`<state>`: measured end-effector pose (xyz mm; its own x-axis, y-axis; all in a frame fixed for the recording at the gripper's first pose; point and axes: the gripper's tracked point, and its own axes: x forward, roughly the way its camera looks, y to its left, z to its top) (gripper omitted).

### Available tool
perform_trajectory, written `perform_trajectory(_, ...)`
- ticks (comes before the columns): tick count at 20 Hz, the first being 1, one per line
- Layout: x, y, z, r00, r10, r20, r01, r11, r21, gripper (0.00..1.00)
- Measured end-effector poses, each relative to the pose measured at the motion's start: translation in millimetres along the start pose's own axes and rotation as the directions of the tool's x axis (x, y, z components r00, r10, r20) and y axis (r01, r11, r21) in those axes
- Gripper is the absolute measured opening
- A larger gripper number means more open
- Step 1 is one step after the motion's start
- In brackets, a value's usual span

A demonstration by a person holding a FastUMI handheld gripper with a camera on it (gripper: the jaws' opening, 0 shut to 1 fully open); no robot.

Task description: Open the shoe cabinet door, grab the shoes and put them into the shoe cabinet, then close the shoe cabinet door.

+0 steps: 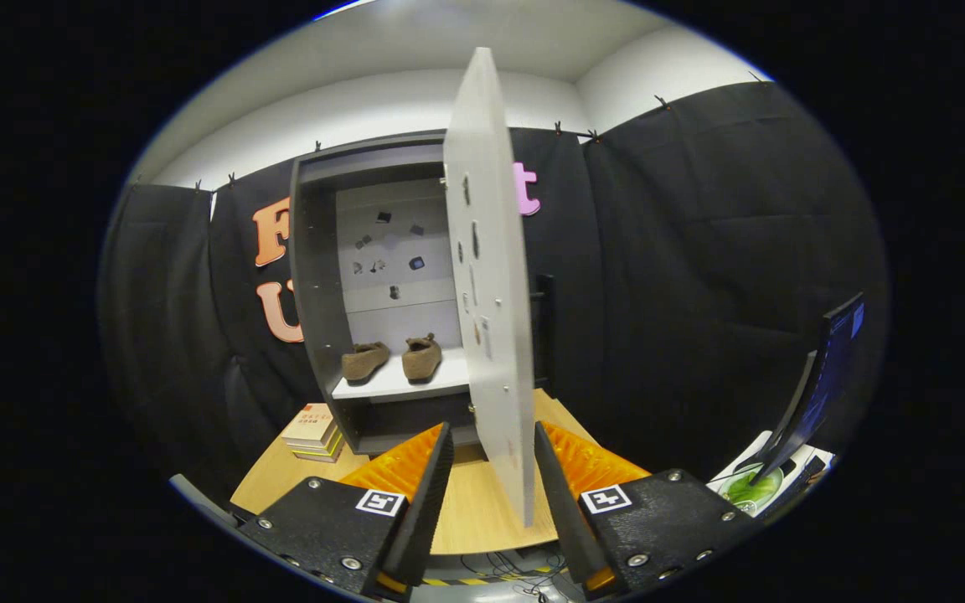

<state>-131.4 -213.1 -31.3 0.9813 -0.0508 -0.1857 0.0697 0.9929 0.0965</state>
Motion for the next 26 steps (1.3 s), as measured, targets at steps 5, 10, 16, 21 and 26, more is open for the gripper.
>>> perform_trajectory(5, 30.1, -43.0, 2.2, 0.998, 0.056, 0.000, -0.056, 0.998, -0.018, 0.65)
perform_trajectory(10, 75.0, -52.1, 9.2, 0.991, 0.133, 0.010, -0.132, 0.990, -0.044, 0.67)
perform_trajectory(16, 111.4, -46.9, -8.3, 0.985, 0.172, -0.029, -0.174, 0.984, -0.047, 0.72)
perform_trajectory(21, 120.3, -39.7, -0.3, 0.978, 0.209, 0.000, -0.208, 0.977, -0.035, 0.70)
perform_trajectory(26, 116.6, -14.4, -9.0, 0.967, 0.256, 0.001, -0.256, 0.966, -0.034, 0.69)
